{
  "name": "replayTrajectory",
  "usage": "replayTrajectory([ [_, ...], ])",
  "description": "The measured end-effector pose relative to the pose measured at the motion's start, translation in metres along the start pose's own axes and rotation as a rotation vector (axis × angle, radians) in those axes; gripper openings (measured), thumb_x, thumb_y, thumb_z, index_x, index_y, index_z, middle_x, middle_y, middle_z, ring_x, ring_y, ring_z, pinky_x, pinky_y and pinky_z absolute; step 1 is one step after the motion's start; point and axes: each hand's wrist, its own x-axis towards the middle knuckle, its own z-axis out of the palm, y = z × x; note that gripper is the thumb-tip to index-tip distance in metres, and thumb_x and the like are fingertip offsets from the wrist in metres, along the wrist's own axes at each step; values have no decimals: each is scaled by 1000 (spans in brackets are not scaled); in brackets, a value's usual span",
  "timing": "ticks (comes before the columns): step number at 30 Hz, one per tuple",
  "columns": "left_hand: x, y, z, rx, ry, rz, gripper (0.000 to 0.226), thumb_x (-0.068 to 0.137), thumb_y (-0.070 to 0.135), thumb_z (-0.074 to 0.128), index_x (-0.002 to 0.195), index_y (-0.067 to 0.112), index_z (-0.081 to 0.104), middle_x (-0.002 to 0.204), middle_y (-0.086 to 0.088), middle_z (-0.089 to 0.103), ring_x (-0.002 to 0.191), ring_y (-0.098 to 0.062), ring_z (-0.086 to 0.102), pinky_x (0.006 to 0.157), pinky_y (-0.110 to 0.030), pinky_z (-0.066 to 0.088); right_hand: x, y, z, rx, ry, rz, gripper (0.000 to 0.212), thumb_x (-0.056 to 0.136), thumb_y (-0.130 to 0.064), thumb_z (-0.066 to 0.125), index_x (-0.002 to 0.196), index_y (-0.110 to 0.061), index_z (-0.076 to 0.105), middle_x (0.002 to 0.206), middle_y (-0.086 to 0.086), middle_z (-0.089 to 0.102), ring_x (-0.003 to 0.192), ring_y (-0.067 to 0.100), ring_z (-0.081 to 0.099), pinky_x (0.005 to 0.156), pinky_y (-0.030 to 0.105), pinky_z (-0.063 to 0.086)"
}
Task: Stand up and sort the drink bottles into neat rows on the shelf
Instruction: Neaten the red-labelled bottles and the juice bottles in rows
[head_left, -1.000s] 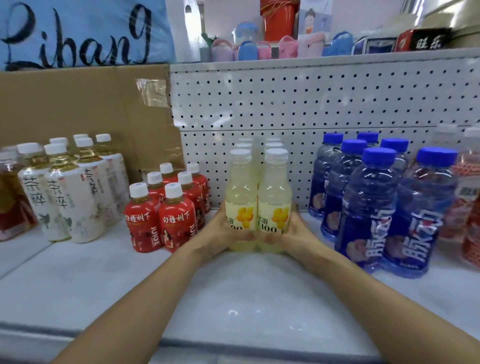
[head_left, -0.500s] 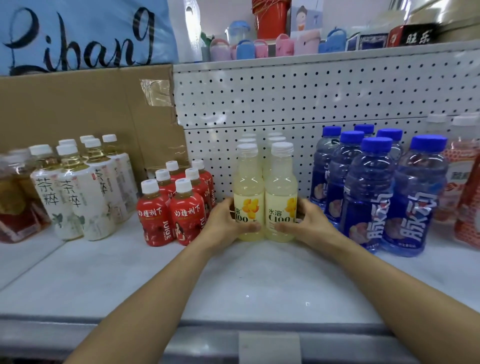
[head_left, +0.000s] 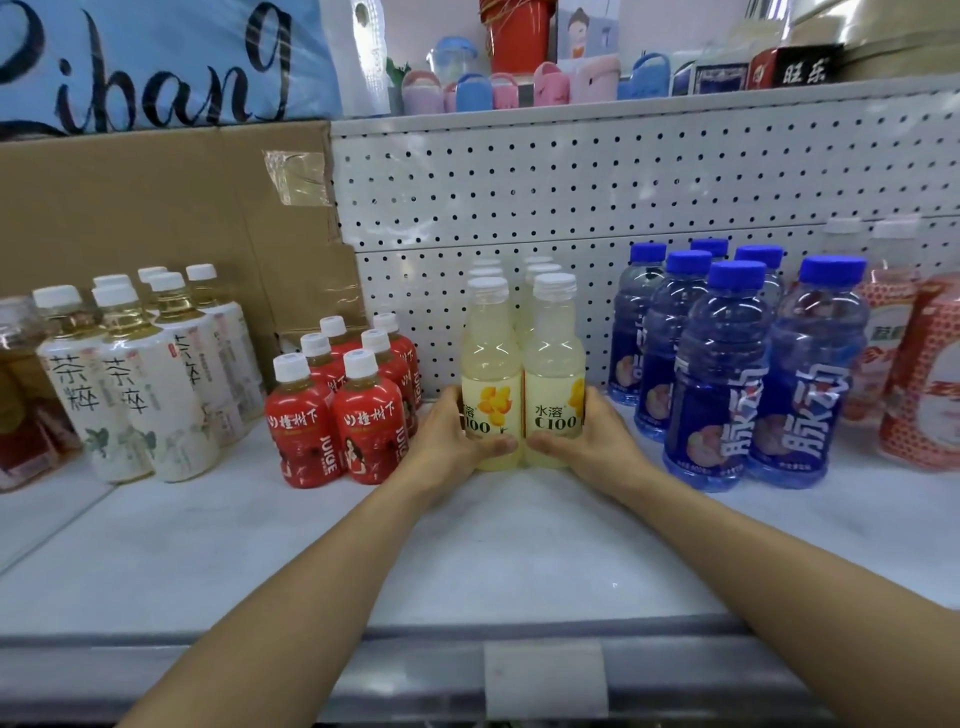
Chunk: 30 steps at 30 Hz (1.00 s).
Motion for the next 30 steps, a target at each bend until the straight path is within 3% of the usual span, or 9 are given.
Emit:
replayTrajectory([
  [4,-2,12,0,237,-91,-34,69,67,49,86,123,26,52,116,11,63,114,-8,60,98,-32,51,-12,-3,-11,-29,-191,65,67,69,-30,85,124,-25,47,120,-6,61,107,7,63,81,21,55],
  [7,-28,35,13,372,150,-43,96,74,51,79,148,22,25,144,1,28,138,-14,25,118,-38,27,-37,-11,-33,-162,-242,32,72,76,-38,78,136,-34,39,128,-20,44,118,3,46,101,29,43],
  [10,-63,62,48,228,343,156,90,80,38,77,148,19,21,136,7,24,132,-14,31,114,-36,34,-66,-18,-61,-204,-103,-133,54,88,-29,70,138,-24,50,123,-17,54,110,-1,53,93,22,50],
  [14,-66,91,111,99,89,109,94,79,46,77,151,28,19,145,12,24,136,-13,35,114,-39,37,-92,-9,-117,-145,143,-378,14,87,-16,71,101,-17,70,93,-10,68,86,5,63,73,15,51],
  [18,-54,112,158,81,-86,47,102,76,39,82,151,38,12,152,13,21,140,-7,27,112,-26,22,-93,13,-181,-118,415,-410,39,81,-12,77,112,-15,55,105,-7,55,93,6,57,76,16,49],
  [20,-43,117,171,45,-92,46,93,69,29,87,127,62,23,141,15,35,131,-7,40,109,-26,32,-82,27,-202,-137,366,-259,68,78,-20,80,133,-17,41,125,-6,47,111,6,52,93,20,46],
  [22,-28,112,181,33,-60,87,92,60,21,89,122,61,33,134,8,50,121,-6,54,102,-31,48,-70,37,-213,-81,159,-111,89,76,-28,82,145,-26,26,136,-10,44,121,4,47,104,30,41],
  [25,-16,108,187,-46,-95,36,87,71,3,84,139,30,36,124,6,62,106,0,63,81,-17,54,-53,49,-217,-9,-18,-66,78,76,-37,79,138,-38,31,130,-16,56,120,5,55,105,46,45],
  [30,-3,109,193,-113,-88,-13,79,79,-5,76,141,22,36,117,6,67,102,0,64,77,-16,53,-31,52,-212,31,-68,-21,71,84,-17,75,140,-26,33,113,-25,57,115,7,57,107,47,43],
])
